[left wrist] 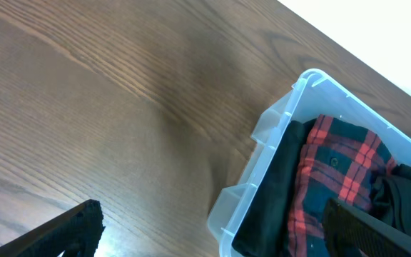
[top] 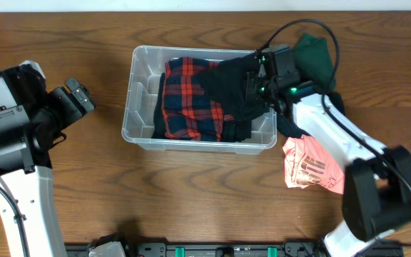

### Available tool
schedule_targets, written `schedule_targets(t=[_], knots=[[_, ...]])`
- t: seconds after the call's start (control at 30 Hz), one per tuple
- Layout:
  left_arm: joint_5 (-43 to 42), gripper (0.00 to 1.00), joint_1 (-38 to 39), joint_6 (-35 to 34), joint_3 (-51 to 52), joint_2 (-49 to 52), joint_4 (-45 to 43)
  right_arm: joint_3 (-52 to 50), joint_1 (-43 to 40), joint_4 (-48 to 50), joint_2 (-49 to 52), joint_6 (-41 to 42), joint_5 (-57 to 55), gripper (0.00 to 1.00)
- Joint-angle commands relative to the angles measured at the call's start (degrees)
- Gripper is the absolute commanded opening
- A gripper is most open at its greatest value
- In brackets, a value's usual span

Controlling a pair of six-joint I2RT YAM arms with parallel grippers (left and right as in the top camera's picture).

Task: Pack container
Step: 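Open the right gripper and withdraw it from the container, then grasp the green garment with the right gripper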

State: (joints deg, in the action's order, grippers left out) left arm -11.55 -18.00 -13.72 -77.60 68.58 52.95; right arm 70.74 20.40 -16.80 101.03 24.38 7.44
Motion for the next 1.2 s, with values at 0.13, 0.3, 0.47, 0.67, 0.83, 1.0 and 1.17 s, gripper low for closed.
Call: schedule_targets(t=[0.13, 0.3, 0.47, 0.67, 0.83, 1.0, 1.17], knots=[[0.7, 0.98, -0.3, -0.1, 0.1, 0.2, 0.2, 0.8, -7.8, 0.7, -21.6, -4.8, 0.9, 0.61], [0.7, 0.98, -0.3, -0.1, 0.1, 0.2, 0.2, 0.8, -19.2, -4.2, -26.8, -8.5, 4.5, 0.75], [0.7, 0.98, -0.3, -0.1, 0.1, 0.2, 0.2, 0.8, -30.1, -11.8, -23.1, -16.5, 14.2, 0.86], [0.7, 0.98, -0.3, -0.1, 0.1, 0.2, 0.2, 0.8, -38.3, -12.5, -12.4, -18.3, 19.3, 0.89], [0.7, 0.98, -0.3, -0.1, 0.1, 0.2, 0.2, 0.8, -41.7, -6.5, -1.6, -19.6, 27.3, 0.90], [0.7, 0.98, -0.3, -0.1, 0.1, 0.2, 0.2, 0.8, -42.1, 5.0, 8.4, -15.3, 33.8, 0.91], [0.7, 0.98, -0.3, -0.1, 0.1, 0.2, 0.2, 0.8, -42.1, 13.6, 16.1, -6.8, 32.1, 0.90]])
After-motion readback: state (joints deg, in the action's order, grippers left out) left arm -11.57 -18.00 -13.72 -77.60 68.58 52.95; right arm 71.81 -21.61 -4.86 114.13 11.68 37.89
